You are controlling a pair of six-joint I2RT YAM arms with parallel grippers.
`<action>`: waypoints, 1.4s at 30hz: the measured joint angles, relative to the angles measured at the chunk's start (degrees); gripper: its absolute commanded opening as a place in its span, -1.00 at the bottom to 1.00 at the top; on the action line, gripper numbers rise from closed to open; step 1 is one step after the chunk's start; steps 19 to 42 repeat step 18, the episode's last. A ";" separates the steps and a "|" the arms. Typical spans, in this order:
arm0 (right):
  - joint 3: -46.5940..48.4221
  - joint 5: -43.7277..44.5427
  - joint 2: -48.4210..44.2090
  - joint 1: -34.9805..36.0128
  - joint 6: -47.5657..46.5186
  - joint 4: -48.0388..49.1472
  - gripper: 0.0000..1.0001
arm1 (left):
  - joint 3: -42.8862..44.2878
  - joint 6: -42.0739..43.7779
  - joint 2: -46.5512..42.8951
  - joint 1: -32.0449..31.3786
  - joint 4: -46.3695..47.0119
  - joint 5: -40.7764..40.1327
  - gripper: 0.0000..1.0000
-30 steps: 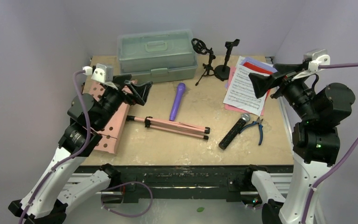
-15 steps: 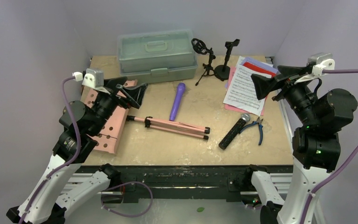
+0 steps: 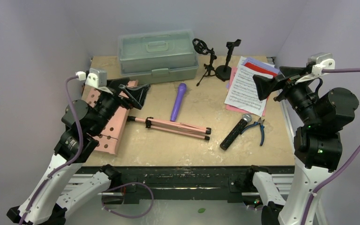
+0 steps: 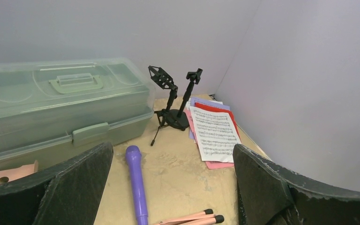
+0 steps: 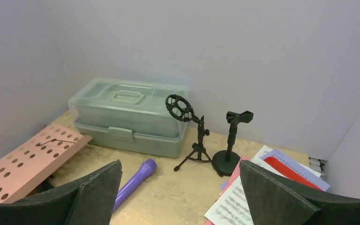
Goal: Pack up the instrument practice props
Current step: Reset both arms
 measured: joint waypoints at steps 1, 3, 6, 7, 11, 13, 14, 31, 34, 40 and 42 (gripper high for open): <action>0.00 0.00 0.04 -0.07 -0.04 -0.11 0.98 | 0.00 -0.02 0.20 0.00 0.02 0.22 1.00; 0.00 0.00 0.07 -0.28 -0.22 -0.26 0.98 | 0.00 -0.04 0.63 0.00 0.02 0.55 1.00; 0.00 0.02 0.07 -0.39 -0.52 -0.28 0.98 | 0.00 -0.04 1.07 0.00 0.02 0.74 1.00; 0.00 0.00 0.07 -0.46 -0.61 -0.28 0.98 | 0.00 -0.02 1.22 0.00 0.02 0.76 1.00; 0.02 -0.04 0.07 -0.92 -1.03 -0.33 0.98 | 0.00 0.02 1.55 0.00 0.02 0.92 1.00; 0.02 -0.04 0.07 -1.16 -1.11 -0.37 0.98 | 0.00 0.09 1.66 0.00 0.02 0.92 1.00; 0.02 -0.09 0.07 -1.20 -1.18 -0.39 0.98 | 0.00 0.09 1.68 0.00 0.02 0.92 1.00; 0.00 -1.49 0.04 -1.77 -1.99 -0.66 0.98 | 0.00 0.15 1.84 0.00 0.02 0.92 1.00; 0.00 -1.49 0.04 -1.77 -1.99 -0.66 0.98 | 0.00 0.15 1.84 0.00 0.02 0.92 1.00; 0.00 -1.49 0.04 -1.77 -1.99 -0.66 0.98 | 0.00 0.15 1.84 0.00 0.02 0.92 1.00; 0.00 -1.49 0.04 -1.77 -1.99 -0.66 0.98 | 0.00 0.15 1.84 0.00 0.02 0.92 1.00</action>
